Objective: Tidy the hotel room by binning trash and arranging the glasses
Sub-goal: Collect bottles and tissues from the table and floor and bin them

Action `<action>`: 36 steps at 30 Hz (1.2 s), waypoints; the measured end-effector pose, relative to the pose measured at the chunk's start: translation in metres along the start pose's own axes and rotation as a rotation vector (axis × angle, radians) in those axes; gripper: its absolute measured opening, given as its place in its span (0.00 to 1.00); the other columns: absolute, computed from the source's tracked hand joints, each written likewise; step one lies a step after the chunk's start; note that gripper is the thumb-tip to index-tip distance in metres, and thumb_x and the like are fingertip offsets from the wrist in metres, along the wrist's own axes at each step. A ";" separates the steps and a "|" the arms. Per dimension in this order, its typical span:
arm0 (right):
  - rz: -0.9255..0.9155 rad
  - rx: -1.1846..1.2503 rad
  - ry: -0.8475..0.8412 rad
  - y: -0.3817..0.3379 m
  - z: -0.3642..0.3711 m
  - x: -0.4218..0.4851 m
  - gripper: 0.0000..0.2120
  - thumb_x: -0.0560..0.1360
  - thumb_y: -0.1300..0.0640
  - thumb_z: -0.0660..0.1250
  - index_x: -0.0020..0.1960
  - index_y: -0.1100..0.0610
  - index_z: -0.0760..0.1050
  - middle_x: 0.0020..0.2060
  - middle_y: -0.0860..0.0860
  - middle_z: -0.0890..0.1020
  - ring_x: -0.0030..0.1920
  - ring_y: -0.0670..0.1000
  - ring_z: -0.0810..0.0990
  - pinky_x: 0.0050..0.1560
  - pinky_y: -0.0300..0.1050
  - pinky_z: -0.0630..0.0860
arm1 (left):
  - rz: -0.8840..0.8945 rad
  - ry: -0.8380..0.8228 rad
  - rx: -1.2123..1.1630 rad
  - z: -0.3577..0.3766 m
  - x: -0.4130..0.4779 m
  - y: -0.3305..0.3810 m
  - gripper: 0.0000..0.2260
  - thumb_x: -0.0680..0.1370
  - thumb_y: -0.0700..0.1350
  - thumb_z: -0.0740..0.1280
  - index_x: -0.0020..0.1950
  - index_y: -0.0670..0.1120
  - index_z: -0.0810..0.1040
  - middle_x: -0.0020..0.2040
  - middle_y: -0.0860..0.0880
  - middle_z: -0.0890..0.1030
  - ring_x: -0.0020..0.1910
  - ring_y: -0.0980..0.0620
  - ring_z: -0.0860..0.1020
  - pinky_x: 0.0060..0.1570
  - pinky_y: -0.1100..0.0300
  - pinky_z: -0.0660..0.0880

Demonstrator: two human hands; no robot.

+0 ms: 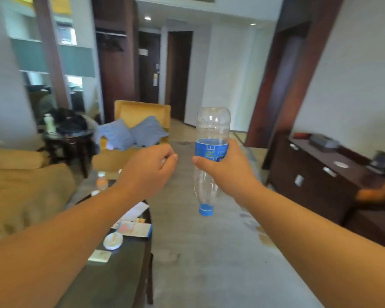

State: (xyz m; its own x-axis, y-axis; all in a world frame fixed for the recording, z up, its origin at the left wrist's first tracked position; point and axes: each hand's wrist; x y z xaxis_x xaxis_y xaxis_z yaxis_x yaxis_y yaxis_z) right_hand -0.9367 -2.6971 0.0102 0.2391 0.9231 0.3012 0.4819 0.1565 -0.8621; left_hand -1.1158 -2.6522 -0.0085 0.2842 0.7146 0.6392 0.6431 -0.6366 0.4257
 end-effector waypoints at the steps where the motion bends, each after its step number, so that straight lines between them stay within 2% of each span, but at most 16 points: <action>1: 0.013 -0.014 0.038 0.006 -0.022 -0.009 0.26 0.66 0.47 0.77 0.57 0.50 0.68 0.44 0.45 0.79 0.43 0.46 0.79 0.43 0.42 0.76 | 0.036 -0.006 -0.038 0.012 0.002 0.019 0.12 0.79 0.48 0.60 0.39 0.43 0.75 0.31 0.51 0.74 0.34 0.49 0.72 0.35 0.51 0.66; 5: 0.038 -0.039 0.170 0.029 -0.110 -0.052 0.24 0.67 0.48 0.77 0.56 0.50 0.68 0.43 0.45 0.79 0.40 0.42 0.78 0.37 0.35 0.72 | 0.174 -0.059 -0.125 0.058 0.001 0.098 0.12 0.76 0.50 0.58 0.38 0.44 0.73 0.30 0.53 0.72 0.33 0.52 0.70 0.32 0.57 0.63; 7: 0.059 -0.051 0.211 0.040 -0.152 -0.079 0.24 0.67 0.48 0.77 0.57 0.50 0.68 0.44 0.45 0.79 0.39 0.41 0.78 0.37 0.34 0.73 | 0.207 -0.082 -0.165 0.078 -0.006 0.139 0.13 0.76 0.51 0.57 0.37 0.44 0.72 0.31 0.51 0.73 0.34 0.50 0.71 0.33 0.55 0.65; 9: 0.084 -0.065 0.248 0.053 -0.192 -0.106 0.25 0.67 0.47 0.77 0.57 0.49 0.69 0.44 0.45 0.80 0.41 0.42 0.79 0.41 0.36 0.76 | 0.242 -0.093 -0.205 0.098 -0.016 0.180 0.13 0.77 0.50 0.58 0.37 0.45 0.72 0.31 0.50 0.73 0.34 0.49 0.71 0.35 0.53 0.66; 12: 0.127 -0.085 0.322 0.069 -0.249 -0.148 0.25 0.66 0.47 0.77 0.57 0.50 0.68 0.44 0.45 0.79 0.43 0.44 0.80 0.45 0.42 0.78 | 0.313 -0.129 -0.249 0.130 -0.033 0.242 0.11 0.78 0.47 0.61 0.38 0.44 0.73 0.33 0.49 0.75 0.36 0.49 0.71 0.36 0.54 0.65; 17: 0.190 -0.129 0.467 0.094 -0.337 -0.217 0.26 0.66 0.47 0.77 0.57 0.50 0.68 0.44 0.44 0.79 0.43 0.43 0.80 0.43 0.38 0.77 | 0.403 -0.224 -0.368 0.180 -0.056 0.343 0.12 0.75 0.52 0.58 0.38 0.45 0.73 0.32 0.50 0.73 0.35 0.48 0.72 0.36 0.51 0.70; 20: 0.258 -0.174 0.565 0.110 -0.383 -0.254 0.27 0.66 0.45 0.77 0.58 0.49 0.67 0.46 0.43 0.79 0.45 0.44 0.81 0.48 0.42 0.78 | 0.493 -0.283 -0.421 0.208 -0.068 0.398 0.12 0.75 0.52 0.58 0.38 0.46 0.72 0.32 0.50 0.73 0.35 0.48 0.72 0.37 0.49 0.71; 24: 0.353 -0.207 0.691 0.126 -0.432 -0.300 0.27 0.68 0.45 0.76 0.60 0.48 0.66 0.48 0.44 0.79 0.46 0.44 0.80 0.45 0.38 0.77 | 0.620 -0.344 -0.499 0.244 -0.081 0.464 0.12 0.77 0.51 0.58 0.38 0.47 0.72 0.33 0.51 0.73 0.35 0.50 0.72 0.37 0.49 0.71; 28: 0.449 -0.274 0.816 0.138 -0.467 -0.333 0.28 0.68 0.44 0.75 0.61 0.48 0.65 0.50 0.44 0.78 0.48 0.45 0.80 0.46 0.39 0.79 | 0.709 -0.402 -0.579 0.278 -0.092 0.517 0.11 0.79 0.48 0.60 0.39 0.46 0.73 0.34 0.51 0.74 0.35 0.51 0.74 0.37 0.49 0.72; 36: 0.598 -0.403 1.087 0.145 -0.518 -0.380 0.27 0.69 0.45 0.75 0.61 0.50 0.66 0.48 0.43 0.78 0.45 0.42 0.79 0.40 0.35 0.75 | 0.875 -0.551 -0.771 0.331 -0.098 0.610 0.11 0.80 0.48 0.59 0.39 0.46 0.74 0.34 0.52 0.75 0.35 0.53 0.74 0.34 0.52 0.71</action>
State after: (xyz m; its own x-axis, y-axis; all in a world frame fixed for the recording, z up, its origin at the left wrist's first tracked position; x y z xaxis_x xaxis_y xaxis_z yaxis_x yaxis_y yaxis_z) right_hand -0.5205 -3.2067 -0.0184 0.9672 0.0283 0.2525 0.2360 -0.4682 -0.8515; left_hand -0.5158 -3.0148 -0.0234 0.7731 -0.1160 0.6235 -0.4275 -0.8216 0.3772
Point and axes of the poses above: each hand's wrist, its own x-axis towards the middle knuckle, its own z-axis out of the palm, y = z × x
